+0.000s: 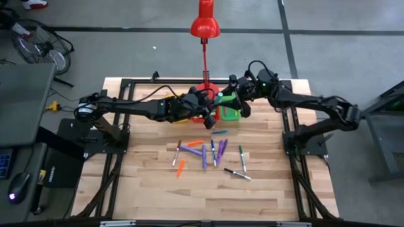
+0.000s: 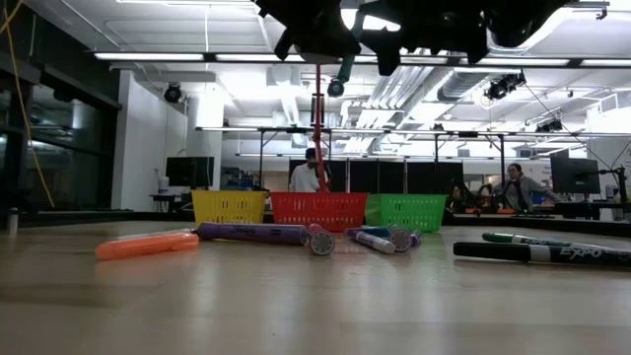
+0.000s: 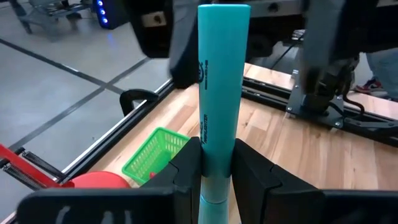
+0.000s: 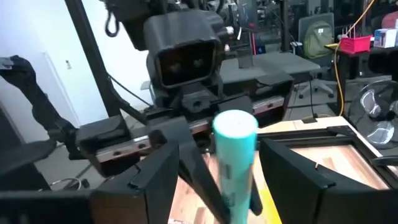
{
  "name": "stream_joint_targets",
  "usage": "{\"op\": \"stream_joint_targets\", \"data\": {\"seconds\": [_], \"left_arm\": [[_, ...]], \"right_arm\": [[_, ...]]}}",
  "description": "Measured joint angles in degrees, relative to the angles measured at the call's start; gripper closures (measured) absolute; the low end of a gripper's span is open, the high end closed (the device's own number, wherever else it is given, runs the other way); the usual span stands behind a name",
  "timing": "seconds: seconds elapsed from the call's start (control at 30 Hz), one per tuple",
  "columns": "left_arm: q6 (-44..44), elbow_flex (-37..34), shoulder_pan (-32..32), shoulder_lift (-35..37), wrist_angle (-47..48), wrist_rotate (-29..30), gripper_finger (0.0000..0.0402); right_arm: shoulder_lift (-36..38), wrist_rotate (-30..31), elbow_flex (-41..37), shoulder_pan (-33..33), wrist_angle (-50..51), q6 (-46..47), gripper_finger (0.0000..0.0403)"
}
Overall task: Pick & Place Markers
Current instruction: Put the blue highlighter pen into the red bin
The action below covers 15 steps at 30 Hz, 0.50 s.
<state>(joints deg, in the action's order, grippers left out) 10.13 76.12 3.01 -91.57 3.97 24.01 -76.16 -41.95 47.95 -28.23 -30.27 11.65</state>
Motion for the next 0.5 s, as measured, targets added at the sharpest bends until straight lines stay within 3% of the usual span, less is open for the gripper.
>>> {"op": "stream_joint_targets", "data": {"seconds": [0.27, 0.5], "left_arm": [[-0.89, 0.0, 0.0, 0.0, -0.31, -0.72, 0.0341], [-0.89, 0.0, 0.0, 0.0, -0.45, -1.33, 0.0341]], "right_arm": [[-0.76, -0.26, -0.01, 0.0, -1.96, 0.81, 0.0215], [-0.77, 1.54, -0.01, 0.0, -2.01, 0.19, 0.0279]]}}
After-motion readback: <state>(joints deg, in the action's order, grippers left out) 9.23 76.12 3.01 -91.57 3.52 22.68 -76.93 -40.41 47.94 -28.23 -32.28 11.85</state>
